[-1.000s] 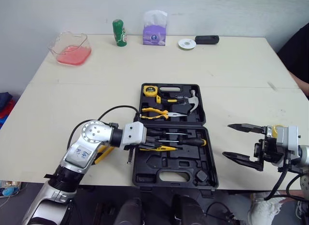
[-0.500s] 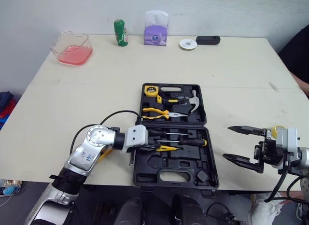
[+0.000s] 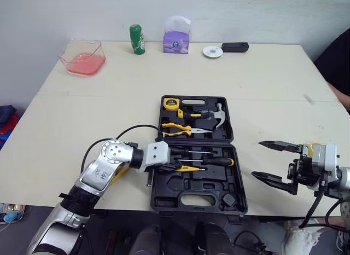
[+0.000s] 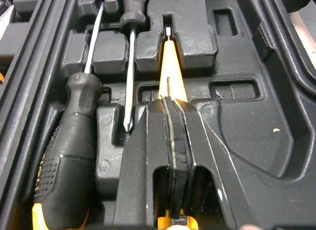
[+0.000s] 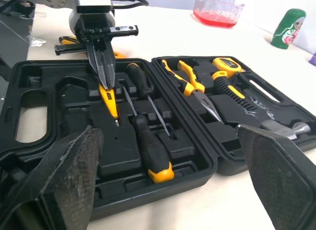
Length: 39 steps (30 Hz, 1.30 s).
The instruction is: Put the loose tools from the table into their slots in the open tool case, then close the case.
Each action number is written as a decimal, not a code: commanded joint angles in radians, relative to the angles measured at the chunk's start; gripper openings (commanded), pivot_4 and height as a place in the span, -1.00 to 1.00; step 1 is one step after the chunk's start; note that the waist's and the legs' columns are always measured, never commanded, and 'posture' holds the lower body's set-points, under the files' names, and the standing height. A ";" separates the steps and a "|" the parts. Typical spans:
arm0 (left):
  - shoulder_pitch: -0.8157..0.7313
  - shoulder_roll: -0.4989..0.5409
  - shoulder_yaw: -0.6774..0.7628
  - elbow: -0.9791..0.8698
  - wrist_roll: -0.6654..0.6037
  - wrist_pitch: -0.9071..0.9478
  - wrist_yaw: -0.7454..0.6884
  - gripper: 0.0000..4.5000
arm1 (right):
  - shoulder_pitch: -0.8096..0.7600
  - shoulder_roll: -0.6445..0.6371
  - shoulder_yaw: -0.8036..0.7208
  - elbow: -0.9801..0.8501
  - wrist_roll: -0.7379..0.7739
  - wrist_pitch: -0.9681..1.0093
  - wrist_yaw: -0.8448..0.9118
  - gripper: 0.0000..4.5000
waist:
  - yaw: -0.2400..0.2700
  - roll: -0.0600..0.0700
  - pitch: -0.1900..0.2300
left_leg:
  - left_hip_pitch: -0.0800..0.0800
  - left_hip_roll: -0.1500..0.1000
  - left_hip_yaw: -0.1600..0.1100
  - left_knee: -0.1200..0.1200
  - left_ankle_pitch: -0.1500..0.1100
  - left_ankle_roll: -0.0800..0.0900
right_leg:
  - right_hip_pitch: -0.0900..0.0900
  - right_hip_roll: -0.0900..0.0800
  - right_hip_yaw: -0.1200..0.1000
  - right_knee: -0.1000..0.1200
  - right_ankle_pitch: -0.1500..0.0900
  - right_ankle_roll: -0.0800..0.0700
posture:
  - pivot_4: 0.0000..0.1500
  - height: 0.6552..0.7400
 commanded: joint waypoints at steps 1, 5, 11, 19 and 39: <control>0.015 0.006 0.015 0.037 -0.002 -0.067 -0.016 -0.97 | 0.005 -0.011 -0.032 -0.023 0.001 -0.011 -0.014 1.00 | 0.000 0.000 0.000 | 0.000 0.000 0.000 0.000 0.000 0.000 | 0.000 0.000 0.000 0.000 0.000 0.000 | 1.00 1.00; -0.011 0.023 0.155 0.011 -0.142 -0.187 -0.069 -0.97 | 0.017 -0.044 -0.105 0.053 -0.015 -0.038 -0.014 1.00 | 0.000 0.000 0.000 | -0.003 0.000 0.000 0.000 0.000 0.000 | -0.002 0.000 -0.001 0.001 0.000 0.000 | 1.00 1.00; 0.087 0.201 0.361 -0.053 -0.304 0.008 -0.117 -0.57 | 0.020 -0.092 -0.217 0.223 -0.047 -0.114 -0.015 1.00 | -0.006 0.000 0.001 | -0.003 0.000 0.000 0.000 0.000 0.000 | -0.003 0.001 -0.001 0.001 0.000 0.000 | 1.00 1.00; 0.352 0.296 0.749 0.141 -0.272 -0.098 0.042 0.96 | 0.008 -0.171 -0.358 0.595 -0.114 -0.321 -0.058 1.00 | -0.015 0.001 0.002 | -0.003 0.001 0.002 -0.005 0.000 0.000 | -0.006 0.000 0.000 -0.001 0.000 0.000 | 1.00 1.00; 0.763 0.288 1.237 0.465 -0.294 -0.213 0.271 0.96 | 0.135 -0.215 -0.472 1.106 -0.138 -0.606 -0.261 1.00 | -0.032 0.001 0.001 | -0.001 -0.001 0.006 -0.014 -0.004 -0.007 | -0.010 -0.008 0.002 -0.004 -0.001 -0.002 | 1.00 1.00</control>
